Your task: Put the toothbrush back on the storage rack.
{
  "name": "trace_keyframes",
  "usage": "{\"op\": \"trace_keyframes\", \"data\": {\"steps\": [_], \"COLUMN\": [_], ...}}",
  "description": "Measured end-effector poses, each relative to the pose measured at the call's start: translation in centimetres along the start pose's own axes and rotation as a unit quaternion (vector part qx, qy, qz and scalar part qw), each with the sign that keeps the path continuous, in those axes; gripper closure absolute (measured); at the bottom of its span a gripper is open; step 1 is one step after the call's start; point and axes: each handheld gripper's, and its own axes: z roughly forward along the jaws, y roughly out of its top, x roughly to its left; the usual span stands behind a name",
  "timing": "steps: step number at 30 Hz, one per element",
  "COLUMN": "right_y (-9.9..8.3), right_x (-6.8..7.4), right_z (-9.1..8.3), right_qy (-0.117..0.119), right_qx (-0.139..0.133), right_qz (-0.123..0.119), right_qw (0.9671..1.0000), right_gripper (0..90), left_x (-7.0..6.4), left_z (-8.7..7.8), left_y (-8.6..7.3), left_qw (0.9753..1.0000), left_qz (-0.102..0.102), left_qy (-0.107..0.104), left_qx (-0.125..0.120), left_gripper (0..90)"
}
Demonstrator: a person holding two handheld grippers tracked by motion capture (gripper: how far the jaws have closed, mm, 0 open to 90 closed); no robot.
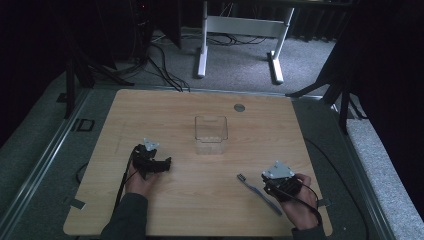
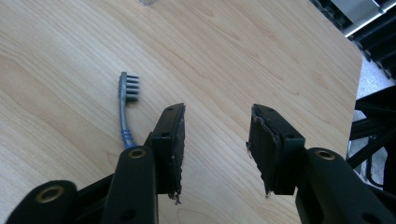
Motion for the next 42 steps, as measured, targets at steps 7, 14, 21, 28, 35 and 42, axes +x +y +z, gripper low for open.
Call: {"op": "trace_keyframes", "data": {"steps": [7,14,21,28,35,42], "right_y": [0.6,1.1,1.7,2.3,2.5,2.6], "right_x": [0.0,-0.3,-0.6,-0.5,-0.6,-0.7], "right_z": [0.0,0.0,-0.1,0.0,0.3,0.6], "right_qy": [0.012,0.04,0.061,0.085,0.107,0.121], "right_qx": [0.003,0.01,0.022,0.035,0.045,0.055], "right_qz": [-0.016,-0.017,-0.015,-0.012,-0.005,0.0], "right_qw": [0.9998,0.999,0.9978,0.9957,0.9932,0.9911], "right_gripper": [58.1,60.2,61.1,63.1,64.7,65.0], "left_x": [0.0,0.0,0.0,0.0,0.0,0.0], "left_z": [0.0,0.0,0.0,0.0,0.0,0.0], "left_y": [0.0,0.0,0.0,0.0,0.0,0.0], "left_qw": [1.0,1.0,1.0,1.0,1.0,1.0], "left_qz": [0.0,0.0,0.0,0.0,0.0,0.0], "left_qy": [0.0,0.0,0.0,0.0,0.0,0.0], "left_qx": [0.0,0.0,0.0,0.0,0.0,0.0], "left_gripper": [11.0,11.0,11.0,11.0,11.0,11.0]}}
